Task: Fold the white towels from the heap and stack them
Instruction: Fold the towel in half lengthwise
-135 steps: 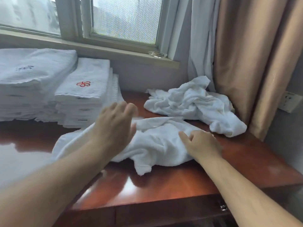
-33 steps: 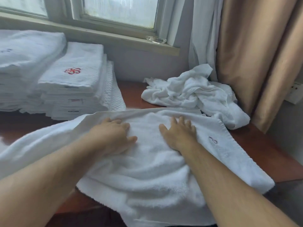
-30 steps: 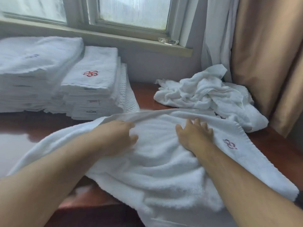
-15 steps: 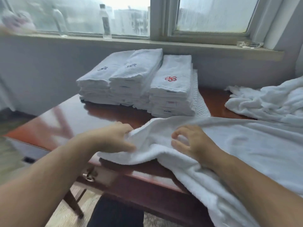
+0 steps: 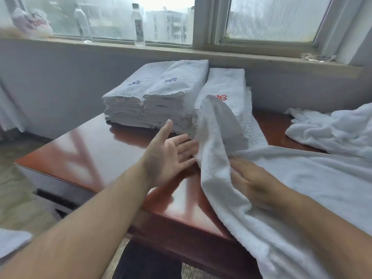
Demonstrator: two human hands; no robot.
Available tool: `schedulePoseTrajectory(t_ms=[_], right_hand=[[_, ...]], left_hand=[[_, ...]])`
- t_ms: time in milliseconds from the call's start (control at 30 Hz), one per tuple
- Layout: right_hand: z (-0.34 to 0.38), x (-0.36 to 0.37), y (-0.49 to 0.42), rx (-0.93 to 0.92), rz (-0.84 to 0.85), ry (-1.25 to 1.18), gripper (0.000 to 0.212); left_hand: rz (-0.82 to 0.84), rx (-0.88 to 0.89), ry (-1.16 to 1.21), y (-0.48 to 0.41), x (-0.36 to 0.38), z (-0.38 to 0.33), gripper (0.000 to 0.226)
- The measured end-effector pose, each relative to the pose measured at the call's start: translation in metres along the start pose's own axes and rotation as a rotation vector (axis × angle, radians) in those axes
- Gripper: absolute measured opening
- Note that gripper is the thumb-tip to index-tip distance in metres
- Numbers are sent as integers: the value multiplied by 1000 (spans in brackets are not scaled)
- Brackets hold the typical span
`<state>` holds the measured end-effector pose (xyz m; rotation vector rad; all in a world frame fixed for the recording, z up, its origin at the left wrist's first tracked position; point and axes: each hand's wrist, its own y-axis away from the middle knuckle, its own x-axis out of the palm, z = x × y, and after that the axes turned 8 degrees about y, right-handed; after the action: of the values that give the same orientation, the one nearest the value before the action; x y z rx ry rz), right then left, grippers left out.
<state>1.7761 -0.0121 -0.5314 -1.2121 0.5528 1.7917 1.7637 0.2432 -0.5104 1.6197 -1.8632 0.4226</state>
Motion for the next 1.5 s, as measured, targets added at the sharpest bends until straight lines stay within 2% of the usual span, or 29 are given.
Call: schedulePoseTrajectory(t_ms=[33, 133, 200, 300, 367, 433, 533, 600, 667, 700, 800, 900, 967, 1033, 1100, 1167, 1200, 1267, 1367, 1433, 1500], right_hand=[[0, 1, -1, -7, -1, 41, 30], [2, 3, -4, 1, -34, 126, 36], [3, 4, -4, -2, -56, 158, 47], [2, 6, -4, -31, -79, 121, 54], [-2, 6, -4, 9, -110, 73, 43], [-5, 5, -7, 78, -91, 102, 37], [-5, 4, -12, 111, -29, 193, 42], [-1, 4, -12, 107, -5, 221, 43], [2, 5, -11, 105, 15, 230, 44], [2, 5, -10, 99, 18, 233, 44], [1, 4, -8, 83, 2, 227, 48], [-1, 2, -9, 105, 0, 195, 72], [-4, 2, -13, 132, 29, 201, 81], [-7, 3, -18, 149, 55, 208, 78], [-10, 3, -20, 154, 52, 200, 72], [-14, 4, -22, 136, 45, 241, 67], [-16, 3, -23, 129, 46, 275, 65], [-19, 2, -25, 125, 56, 324, 61], [-17, 3, -31, 140, 70, 386, 44], [-10, 6, -33, 176, 4, 377, 30], [-1, 10, -34, 191, -42, 344, 38]], left_hand=[[-12, 0, -156, -1, -1, 7, 97], [69, 19, -651, -1, 3, 17, 72], [73, 3, -771, -1, 15, 18, 65], [-117, 161, -744, -6, 31, 26, 38], [-202, 209, -432, -5, 35, 28, 32], [-197, 204, -140, -2, 34, 22, 38], [-107, 237, 24, 5, 25, 12, 44], [-13, 240, -60, 8, 18, 9, 41], [50, 258, -247, 9, 14, 9, 37], [48, 254, -330, 9, 13, 10, 33], [7, 227, -621, 3, 6, 12, 42], [-26, 372, -1082, 0, -5, 17, 15], [-72, 473, -1128, -2, -6, 19, 14], [-73, 557, -1048, 1, 1, 17, 13], [-58, 624, -1022, 6, 14, 10, 22], [-99, 660, -1161, 13, 24, -6, 36], [-133, 613, -1223, 17, 26, -17, 42], [-209, 388, -1326, 27, 27, -43, 48], [-320, 18, -1672, 43, 19, -75, 42], [-329, -294, -1888, 55, 17, -79, 34], [-313, -534, -2156, 58, 11, -70, 43]])
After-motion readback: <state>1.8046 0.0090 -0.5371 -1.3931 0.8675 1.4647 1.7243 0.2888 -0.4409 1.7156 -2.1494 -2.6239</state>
